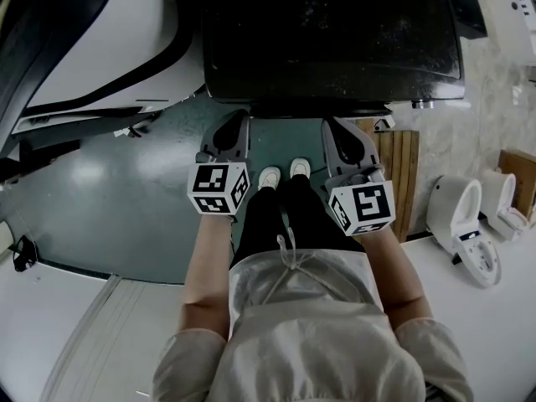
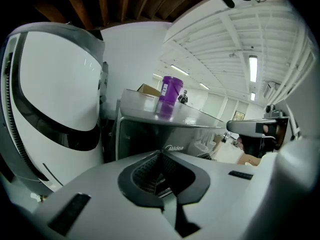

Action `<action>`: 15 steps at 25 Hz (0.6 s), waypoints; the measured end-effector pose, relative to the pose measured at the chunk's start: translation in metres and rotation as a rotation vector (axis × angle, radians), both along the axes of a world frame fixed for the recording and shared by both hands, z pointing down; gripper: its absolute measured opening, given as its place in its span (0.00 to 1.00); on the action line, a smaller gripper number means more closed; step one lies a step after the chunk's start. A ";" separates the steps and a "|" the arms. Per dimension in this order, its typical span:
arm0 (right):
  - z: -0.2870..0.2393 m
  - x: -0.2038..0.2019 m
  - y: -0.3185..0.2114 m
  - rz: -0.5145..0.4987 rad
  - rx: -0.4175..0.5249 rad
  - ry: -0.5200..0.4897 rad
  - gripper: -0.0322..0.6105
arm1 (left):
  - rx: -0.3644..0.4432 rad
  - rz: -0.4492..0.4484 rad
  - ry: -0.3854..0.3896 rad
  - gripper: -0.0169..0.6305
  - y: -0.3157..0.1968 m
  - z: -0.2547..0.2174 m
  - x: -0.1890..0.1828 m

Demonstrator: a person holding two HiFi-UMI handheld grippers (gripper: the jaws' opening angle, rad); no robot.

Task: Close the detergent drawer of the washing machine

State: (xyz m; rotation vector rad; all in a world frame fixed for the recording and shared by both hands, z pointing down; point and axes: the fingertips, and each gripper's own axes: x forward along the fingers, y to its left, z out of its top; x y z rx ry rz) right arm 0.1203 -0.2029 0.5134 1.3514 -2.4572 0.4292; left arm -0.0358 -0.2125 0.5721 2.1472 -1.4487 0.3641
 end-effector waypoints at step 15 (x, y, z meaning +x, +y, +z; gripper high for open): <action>-0.098 0.001 0.030 -0.037 0.197 0.011 0.06 | 0.243 0.048 -0.043 0.05 0.022 -0.164 -0.006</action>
